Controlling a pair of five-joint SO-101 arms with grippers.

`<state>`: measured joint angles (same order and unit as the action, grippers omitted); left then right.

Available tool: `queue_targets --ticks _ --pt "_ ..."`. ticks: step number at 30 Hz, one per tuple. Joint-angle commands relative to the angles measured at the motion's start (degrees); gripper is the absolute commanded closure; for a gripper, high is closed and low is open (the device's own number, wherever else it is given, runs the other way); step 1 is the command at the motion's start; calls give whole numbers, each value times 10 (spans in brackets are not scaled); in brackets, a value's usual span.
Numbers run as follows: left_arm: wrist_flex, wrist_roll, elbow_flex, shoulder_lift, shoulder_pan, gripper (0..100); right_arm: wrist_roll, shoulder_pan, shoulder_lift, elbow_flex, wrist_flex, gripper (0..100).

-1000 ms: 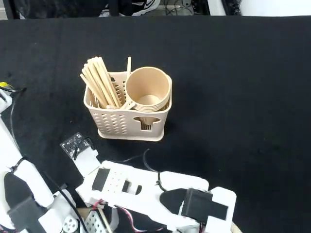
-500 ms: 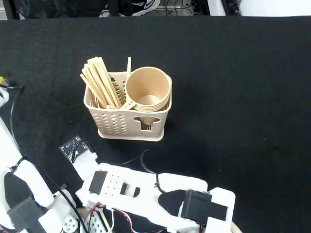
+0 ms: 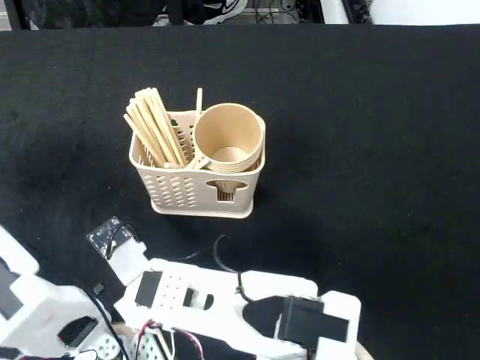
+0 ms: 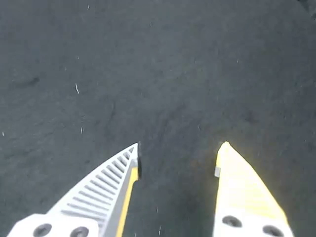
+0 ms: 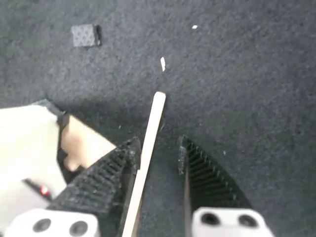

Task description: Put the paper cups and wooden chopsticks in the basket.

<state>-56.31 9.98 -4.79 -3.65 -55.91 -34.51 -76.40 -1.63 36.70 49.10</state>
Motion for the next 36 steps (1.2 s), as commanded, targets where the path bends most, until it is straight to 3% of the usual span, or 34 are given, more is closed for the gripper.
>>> queue_targets --ticks 1,11,21,29,36 --pt "-81 6 -131 -47 -1 748 -3 -37 -4 0 -10 864" --pt "-149 6 -236 -126 -3 748 25 -25 -64 -38 34 870" --pt "-208 5 -283 -127 -4 748 53 16 -92 -62 56 988" --pt "-222 4 -289 -127 0 748 55 41 30 -62 138 987" --pt "-280 -18 -322 -130 14 748 111 63 266 -67 215 987"
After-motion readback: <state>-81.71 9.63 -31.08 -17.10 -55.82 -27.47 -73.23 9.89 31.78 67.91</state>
